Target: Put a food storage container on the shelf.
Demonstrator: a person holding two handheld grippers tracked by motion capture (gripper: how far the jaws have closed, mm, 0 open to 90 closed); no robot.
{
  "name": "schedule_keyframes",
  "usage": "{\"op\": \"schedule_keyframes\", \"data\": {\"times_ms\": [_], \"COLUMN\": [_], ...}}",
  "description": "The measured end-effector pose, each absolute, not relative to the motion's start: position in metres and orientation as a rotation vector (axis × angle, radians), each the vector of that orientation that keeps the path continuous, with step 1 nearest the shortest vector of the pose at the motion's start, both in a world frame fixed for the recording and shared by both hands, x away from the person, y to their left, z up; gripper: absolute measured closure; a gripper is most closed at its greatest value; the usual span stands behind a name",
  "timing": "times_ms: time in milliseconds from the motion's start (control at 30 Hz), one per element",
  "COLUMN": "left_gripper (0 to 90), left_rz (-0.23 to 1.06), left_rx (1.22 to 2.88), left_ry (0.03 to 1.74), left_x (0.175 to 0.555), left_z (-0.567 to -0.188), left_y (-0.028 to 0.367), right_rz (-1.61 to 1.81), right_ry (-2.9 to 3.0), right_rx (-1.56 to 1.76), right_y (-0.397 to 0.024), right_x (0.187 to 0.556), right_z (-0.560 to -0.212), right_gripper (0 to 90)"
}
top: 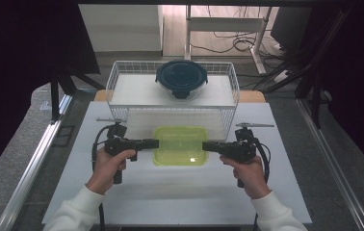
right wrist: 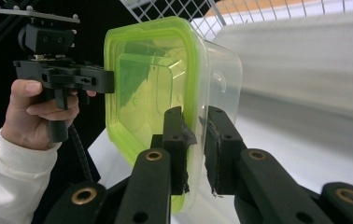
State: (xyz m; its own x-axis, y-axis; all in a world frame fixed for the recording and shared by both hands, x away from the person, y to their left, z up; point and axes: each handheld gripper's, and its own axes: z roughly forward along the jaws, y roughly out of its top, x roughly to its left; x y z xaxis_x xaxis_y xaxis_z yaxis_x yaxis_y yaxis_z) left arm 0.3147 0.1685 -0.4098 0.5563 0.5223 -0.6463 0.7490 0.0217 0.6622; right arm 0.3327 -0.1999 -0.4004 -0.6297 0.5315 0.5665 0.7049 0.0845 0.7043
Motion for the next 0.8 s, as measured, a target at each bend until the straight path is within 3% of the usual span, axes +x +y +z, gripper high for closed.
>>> {"op": "schedule_keyframes", "data": {"times_ms": [800], "left_gripper": [77.7], "left_rz": [-0.135], "left_rx": [1.655], "left_ry": [1.025], "left_x": [0.33], "left_z": [-0.346], "left_y": [0.179], "right_rz": [-1.691], "right_ry": [-2.223], "right_rx": [-1.17], "right_y": [-0.189], "right_x": [0.352], "right_z": [-0.342], "right_gripper": [78.9]}}
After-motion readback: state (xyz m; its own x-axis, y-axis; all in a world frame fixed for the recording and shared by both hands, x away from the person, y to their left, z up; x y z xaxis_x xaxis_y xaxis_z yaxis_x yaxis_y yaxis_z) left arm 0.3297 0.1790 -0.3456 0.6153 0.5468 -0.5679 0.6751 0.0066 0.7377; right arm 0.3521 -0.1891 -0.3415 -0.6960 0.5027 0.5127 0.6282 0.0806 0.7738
